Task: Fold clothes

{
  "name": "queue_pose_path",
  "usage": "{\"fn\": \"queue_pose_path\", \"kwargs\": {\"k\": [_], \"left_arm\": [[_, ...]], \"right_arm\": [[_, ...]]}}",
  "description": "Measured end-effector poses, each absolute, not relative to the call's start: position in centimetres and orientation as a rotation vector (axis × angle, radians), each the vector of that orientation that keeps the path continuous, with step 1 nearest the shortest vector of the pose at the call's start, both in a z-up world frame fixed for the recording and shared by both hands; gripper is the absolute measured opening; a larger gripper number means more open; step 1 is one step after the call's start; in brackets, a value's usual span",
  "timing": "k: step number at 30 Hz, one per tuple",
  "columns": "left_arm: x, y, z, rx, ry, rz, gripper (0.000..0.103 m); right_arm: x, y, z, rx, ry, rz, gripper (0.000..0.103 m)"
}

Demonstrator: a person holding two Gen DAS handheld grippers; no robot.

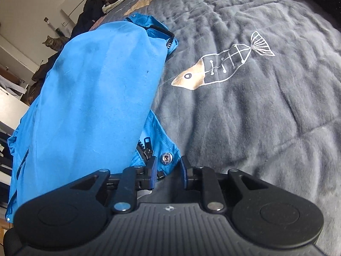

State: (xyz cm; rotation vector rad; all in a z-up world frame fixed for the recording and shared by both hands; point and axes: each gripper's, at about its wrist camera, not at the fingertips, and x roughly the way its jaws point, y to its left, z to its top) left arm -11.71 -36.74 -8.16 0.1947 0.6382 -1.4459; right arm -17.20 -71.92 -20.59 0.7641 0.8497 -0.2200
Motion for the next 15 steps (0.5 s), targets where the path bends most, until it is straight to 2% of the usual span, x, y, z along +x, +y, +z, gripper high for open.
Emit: {"fn": "queue_pose_path", "kwargs": {"k": [2,3,4,6,11,15], "left_arm": [[-11.7,-36.7,-8.1,0.189,0.636,-1.447,0.096],[-11.7,-36.8,-8.2,0.191,0.636,-1.449,0.096],[-11.8,-36.8,-8.2,0.192,0.636,-1.450,0.096],[-11.8,-36.9,-8.3,0.195,0.636,-1.454,0.096],[-12.2,-37.0,-8.5,0.214,0.627,-1.459,0.096],[-12.1,-37.0,-8.6,0.203,0.633,-1.454,0.096]], "right_arm": [[-17.5,-72.0,-20.4,0.763,0.855,-0.200,0.029],[-17.6,-72.1,-20.2,0.763,0.857,-0.191,0.041],[-17.7,-72.1,-20.1,0.766,0.856,-0.177,0.060],[-17.8,-71.8,-20.0,0.783,0.841,-0.139,0.078],[-16.9,-71.5,-20.4,0.818,0.811,-0.142,0.082],[-15.4,-71.1,-20.6,0.791,0.808,-0.160,0.077]]}}
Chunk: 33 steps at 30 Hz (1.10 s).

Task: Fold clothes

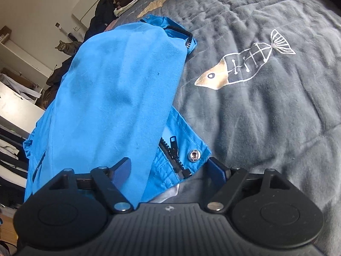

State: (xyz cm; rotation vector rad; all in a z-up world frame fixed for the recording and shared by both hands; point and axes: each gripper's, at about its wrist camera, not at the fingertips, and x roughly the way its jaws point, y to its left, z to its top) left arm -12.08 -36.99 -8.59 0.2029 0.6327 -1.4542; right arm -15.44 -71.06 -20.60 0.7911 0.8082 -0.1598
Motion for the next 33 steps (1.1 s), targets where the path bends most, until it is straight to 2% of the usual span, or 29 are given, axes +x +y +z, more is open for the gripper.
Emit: {"fn": "queue_pose_path", "kwargs": {"k": [3,5,6,7,9,10,18,26,30,33], "left_arm": [[-12.0,-36.9,-8.5,0.201,0.630,-1.451,0.096],[-12.0,-36.8,-8.5,0.202,0.627,-1.447,0.096],[-11.9,-36.8,-8.5,0.202,0.627,-1.446,0.096],[-11.9,-36.8,-8.5,0.200,0.628,-1.446,0.096],[-11.9,-36.8,-8.6,0.198,0.629,-1.444,0.096],[-11.8,-36.8,-8.6,0.198,0.630,-1.443,0.096],[-11.8,-36.7,-8.2,0.192,0.617,-1.442,0.096],[-12.1,-36.3,-7.6,0.169,0.602,-1.450,0.096],[-12.4,-36.5,-7.7,0.179,0.602,-1.462,0.096],[-12.7,-36.7,-8.0,0.193,0.606,-1.470,0.096]], "right_arm": [[-14.5,-71.1,-20.9,0.784,0.806,-0.174,0.075],[-14.4,-71.4,-20.7,0.795,0.785,-0.200,0.047],[-14.5,-71.6,-20.6,0.804,0.774,-0.216,0.018],[-14.6,-71.7,-20.4,0.812,0.763,-0.229,0.013],[-15.1,-71.7,-20.0,0.819,0.736,-0.232,0.012],[-15.4,-71.6,-19.8,0.822,0.719,-0.232,0.006],[-19.1,-72.9,-15.5,0.855,0.521,-0.276,0.003],[-25.2,-76.1,-9.0,0.831,0.309,-0.404,0.003],[-29.7,-78.9,-5.6,0.772,0.289,-0.491,0.003],[-31.5,-79.7,-4.8,0.700,0.344,-0.546,0.003]]}}
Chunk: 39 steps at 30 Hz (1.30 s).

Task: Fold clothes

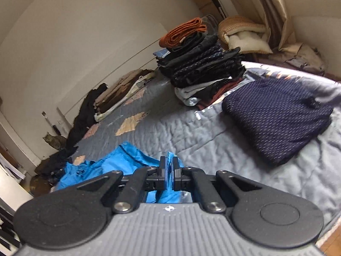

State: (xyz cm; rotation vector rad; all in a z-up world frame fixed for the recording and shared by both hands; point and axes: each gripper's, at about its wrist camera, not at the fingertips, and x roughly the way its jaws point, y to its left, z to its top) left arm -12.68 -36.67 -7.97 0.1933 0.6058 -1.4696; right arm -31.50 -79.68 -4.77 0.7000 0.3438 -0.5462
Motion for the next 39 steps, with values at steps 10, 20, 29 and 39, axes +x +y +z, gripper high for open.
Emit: {"fn": "queue_pose_path", "kwargs": {"k": [10,20,29,39], "left_arm": [[-13.2,-36.7,-7.9,0.227,0.585,-1.477,0.096],[-13.4,-36.8,-8.1,0.230,0.588,-1.486,0.096],[-13.0,-36.5,-7.6,0.220,0.572,-1.480,0.096],[-6.2,-31.3,-1.5,0.105,0.430,-1.265,0.096]], "right_arm": [[-30.3,-75.8,-15.2,0.711,0.631,-0.516,0.025],[-31.2,-75.4,-17.7,0.584,0.704,-0.562,0.058],[-30.8,-75.6,-17.3,0.724,0.506,-0.599,0.004],[-23.9,-65.5,-5.1,0.527,0.349,-0.303,0.004]]}}
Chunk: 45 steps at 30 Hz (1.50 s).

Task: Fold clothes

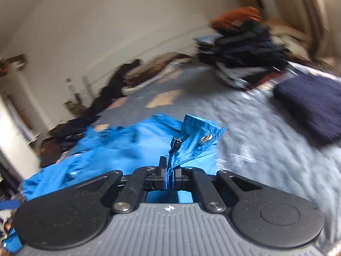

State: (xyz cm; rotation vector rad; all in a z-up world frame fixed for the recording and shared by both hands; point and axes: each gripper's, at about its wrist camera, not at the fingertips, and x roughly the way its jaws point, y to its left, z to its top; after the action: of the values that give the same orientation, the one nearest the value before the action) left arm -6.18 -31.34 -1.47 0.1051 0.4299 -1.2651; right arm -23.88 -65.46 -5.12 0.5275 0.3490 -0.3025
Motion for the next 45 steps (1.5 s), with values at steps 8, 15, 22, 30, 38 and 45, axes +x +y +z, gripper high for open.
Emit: {"fn": "queue_pose_path", "kwargs": {"k": [8,15,22,30,38,45], "left_arm": [[0.4,-21.8,5.6,-0.009,0.300,-0.943,0.100],[1.3,-18.7,6.3,0.016,0.334,-0.868,0.102],[1.8,-21.3,-1.1,0.140,0.546,-0.881,0.102],[1.9,-19.8,-2.9,0.182,0.576,-0.900,0.102],[5.5,-23.7,0.5,0.173,0.529,-0.921,0.102],[9.6,-32.4,-0.5,0.242,0.512,-0.961,0.102]], "right_arm": [[-15.3,-49.6,2.3,0.316,0.340,0.116,0.004],[-8.0,-35.0,-3.9,0.217,0.572,0.426,0.004],[-6.1,-31.1,-13.4,0.147,0.802,0.447,0.008],[-9.5,-33.9,-10.1,0.272,0.752,0.483,0.038],[-9.5,-45.1,-2.0,0.346,0.505,0.330,0.076],[-3.2,-55.8,-2.3,0.342,0.450,-0.001,0.079]]}}
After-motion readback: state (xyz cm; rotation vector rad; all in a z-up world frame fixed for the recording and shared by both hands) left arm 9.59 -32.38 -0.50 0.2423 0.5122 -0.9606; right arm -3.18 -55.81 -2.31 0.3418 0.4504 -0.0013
